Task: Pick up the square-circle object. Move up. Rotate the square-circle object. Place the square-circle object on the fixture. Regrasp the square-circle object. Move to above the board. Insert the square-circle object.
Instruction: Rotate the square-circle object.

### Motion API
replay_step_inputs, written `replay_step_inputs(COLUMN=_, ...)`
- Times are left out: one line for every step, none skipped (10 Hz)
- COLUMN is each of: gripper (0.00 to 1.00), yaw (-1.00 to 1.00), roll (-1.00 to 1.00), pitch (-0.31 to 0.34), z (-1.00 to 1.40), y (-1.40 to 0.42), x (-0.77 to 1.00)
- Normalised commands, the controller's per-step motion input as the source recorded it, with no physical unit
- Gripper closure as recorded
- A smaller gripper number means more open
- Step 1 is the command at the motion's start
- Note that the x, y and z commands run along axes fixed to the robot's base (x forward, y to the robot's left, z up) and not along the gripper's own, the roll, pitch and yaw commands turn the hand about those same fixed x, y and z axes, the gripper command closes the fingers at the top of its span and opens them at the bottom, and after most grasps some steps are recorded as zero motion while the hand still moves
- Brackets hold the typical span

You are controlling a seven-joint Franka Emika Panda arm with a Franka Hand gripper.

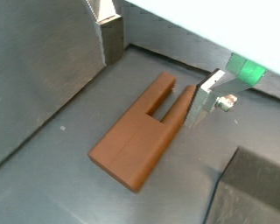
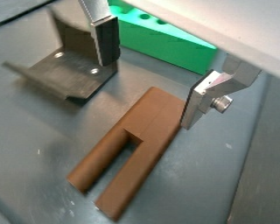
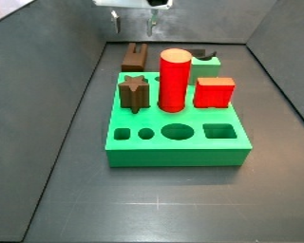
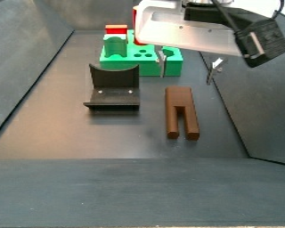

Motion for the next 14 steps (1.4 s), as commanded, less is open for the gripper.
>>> replay_step_inputs(gripper=0.0, yaw=0.93, roll=0.0, pitch=-0.017, z=-0.04, y=0.0, x=0.03)
replay_step_inputs(gripper=0.0, yaw=0.58, roll=0.0, pitch=-0.017, z=-0.04, y=0.0, x=0.03)
replay_step_inputs(gripper=0.0, yaw=0.38, roll=0.0, pitch=-0.017, z=-0.04, y=0.0, x=0.03)
replay_step_inputs(gripper=0.0, yaw=0.21, roll=0.0, pitch=-0.017, z=-0.04, y=0.0, x=0.03)
replay_step_inputs(gripper=0.0, yaw=0.0, roll=0.0, pitch=0.0, z=-1.0, y=0.0, x=0.0)
replay_step_inputs(gripper=0.0, yaw=-0.05, roll=0.0, pitch=-0.01, z=-1.0, y=0.0, x=0.01)
replay_step_inputs(gripper=0.0, yaw=-0.05, roll=-0.01, pitch=-0.031, z=-1.0, y=0.0, x=0.02)
replay_step_inputs(gripper=0.0, yaw=-0.04, roll=-0.03, pitch=-0.039, z=-1.0, y=0.01, x=0.03)
replay_step_inputs(gripper=0.0, yaw=-0.03, roll=-0.04, pitch=-0.044, z=-1.0, y=0.01, x=0.03)
replay_step_inputs(gripper=0.0, yaw=-0.02, roll=-0.07, pitch=-0.05, z=-1.0, y=0.01, x=0.04)
replay_step_inputs(gripper=0.0, yaw=-0.01, roll=-0.09, pitch=-0.057, z=-0.94, y=0.01, x=0.05)
replay_step_inputs(gripper=0.0, yaw=0.0, roll=-0.11, pitch=-0.063, z=-0.79, y=0.01, x=0.05)
replay_step_inputs(gripper=0.0, yaw=0.0, roll=-0.12, pitch=-0.069, z=-0.72, y=0.01, x=0.04)
replay_step_inputs(gripper=0.0, yaw=0.01, roll=-0.13, pitch=-0.083, z=-0.59, y=0.01, x=0.04)
